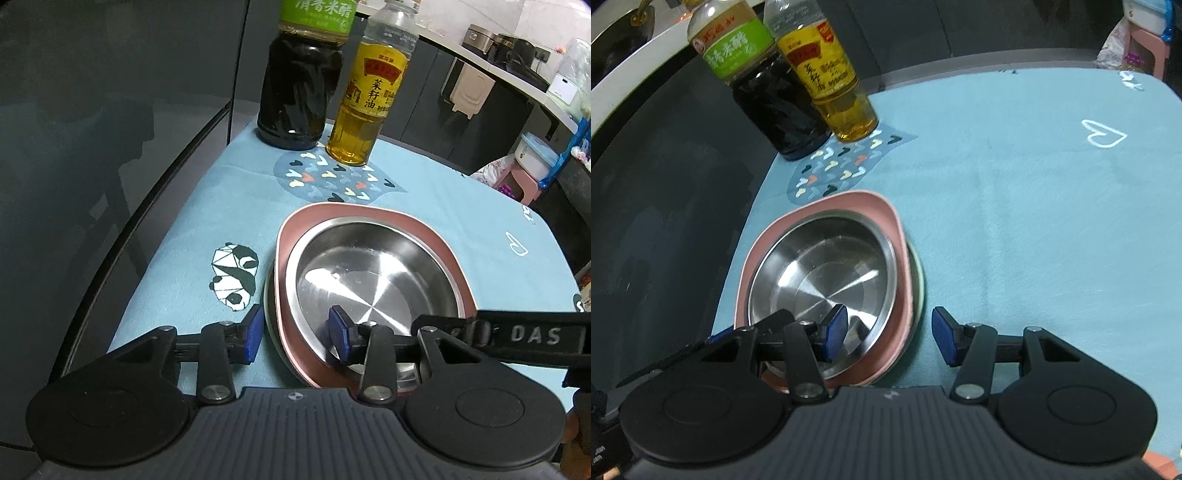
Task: Organize plates and bowls
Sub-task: 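Close both grippers on the rim of the whole stacked dishes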
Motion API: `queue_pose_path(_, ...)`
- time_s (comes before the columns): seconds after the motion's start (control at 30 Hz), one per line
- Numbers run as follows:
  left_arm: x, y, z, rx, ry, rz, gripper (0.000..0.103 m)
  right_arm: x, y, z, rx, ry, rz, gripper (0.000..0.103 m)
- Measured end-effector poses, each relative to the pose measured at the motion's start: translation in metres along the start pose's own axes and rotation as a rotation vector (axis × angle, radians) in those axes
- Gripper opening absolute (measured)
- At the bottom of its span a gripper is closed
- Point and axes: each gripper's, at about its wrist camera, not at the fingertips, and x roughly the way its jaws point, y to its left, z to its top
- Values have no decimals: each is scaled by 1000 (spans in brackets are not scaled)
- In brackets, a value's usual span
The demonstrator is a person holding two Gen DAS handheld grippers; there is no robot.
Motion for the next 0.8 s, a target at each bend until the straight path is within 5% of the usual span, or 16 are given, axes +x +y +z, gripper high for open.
queue_pose_path(0.07, -1, -1, -2, 21, -21, 12, 33, 0, 5, -1, -32, -17, -44, 36)
queue_pose_path(0.8, -75, -27, -12, 72, -134, 6, 33, -79, 7, -33, -36, -152, -9, 36)
